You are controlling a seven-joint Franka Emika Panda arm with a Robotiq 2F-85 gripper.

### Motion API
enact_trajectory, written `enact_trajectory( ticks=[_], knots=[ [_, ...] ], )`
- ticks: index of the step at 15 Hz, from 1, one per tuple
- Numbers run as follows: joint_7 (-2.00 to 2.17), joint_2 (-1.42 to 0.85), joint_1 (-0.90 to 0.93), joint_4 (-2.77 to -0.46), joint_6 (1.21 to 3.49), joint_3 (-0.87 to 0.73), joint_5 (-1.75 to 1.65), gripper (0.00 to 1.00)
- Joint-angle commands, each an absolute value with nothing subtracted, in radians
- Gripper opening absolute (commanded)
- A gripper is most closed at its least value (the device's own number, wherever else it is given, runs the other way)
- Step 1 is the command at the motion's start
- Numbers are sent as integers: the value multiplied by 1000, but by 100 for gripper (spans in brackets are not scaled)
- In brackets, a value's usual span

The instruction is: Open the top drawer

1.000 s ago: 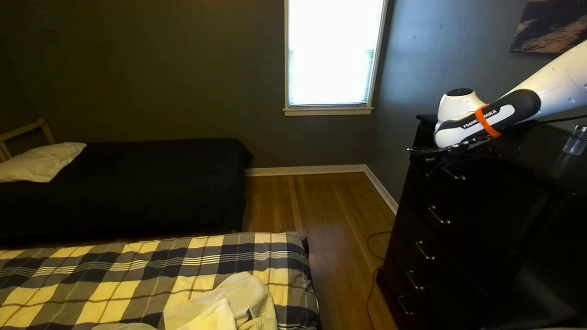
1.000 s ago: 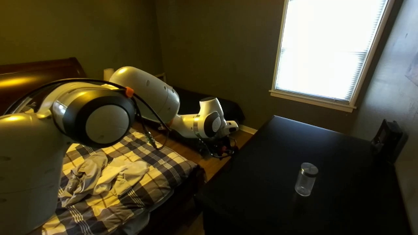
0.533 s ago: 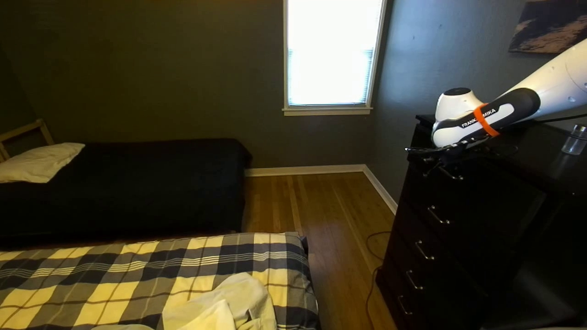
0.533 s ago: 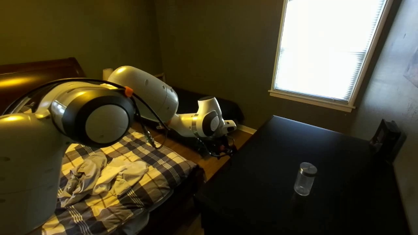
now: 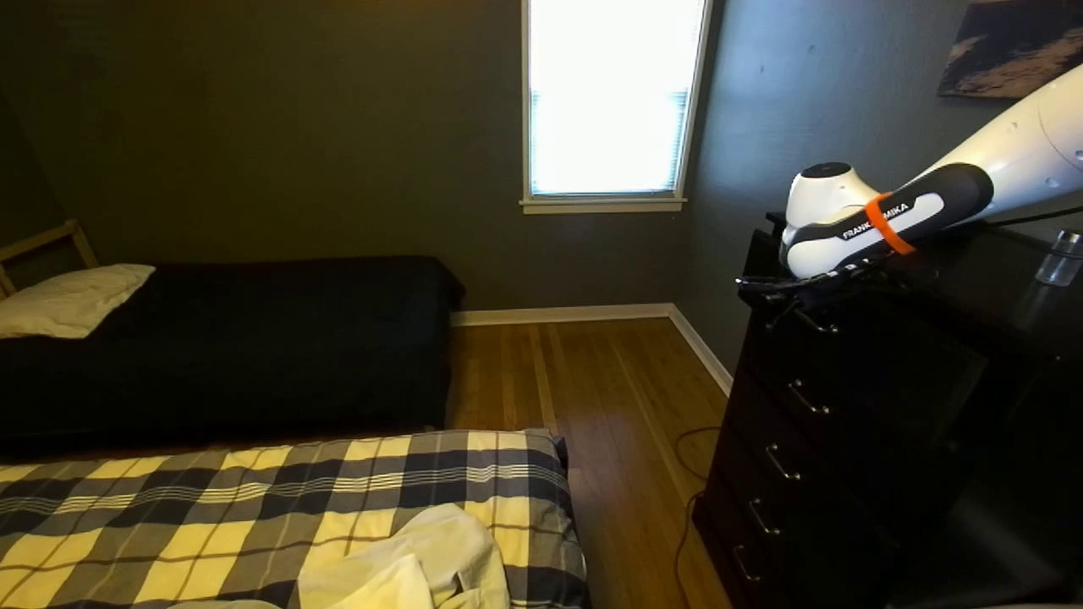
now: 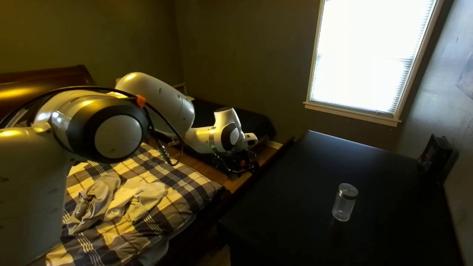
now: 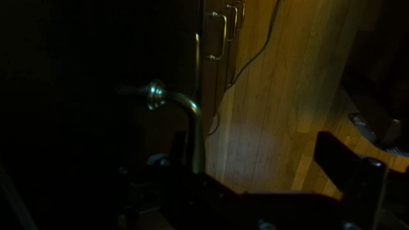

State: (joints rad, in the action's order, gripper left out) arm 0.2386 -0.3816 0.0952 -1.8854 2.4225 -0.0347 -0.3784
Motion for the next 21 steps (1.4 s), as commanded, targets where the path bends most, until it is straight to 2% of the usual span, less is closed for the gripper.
enact_trajectory(
  ticks=[1, 5, 12, 17, 21],
  knots=[
    [224, -345, 155, -1952, 2478, 48, -312, 100],
    [307, -351, 240, -1946, 2504, 83, -367, 100],
    [0, -328, 231, -1966, 2624, 227, -175, 100],
    [70, -211, 259, -1959, 2537, 150, -250, 100],
    [125, -112, 227, -1922, 2358, 112, -261, 100]
  ],
)
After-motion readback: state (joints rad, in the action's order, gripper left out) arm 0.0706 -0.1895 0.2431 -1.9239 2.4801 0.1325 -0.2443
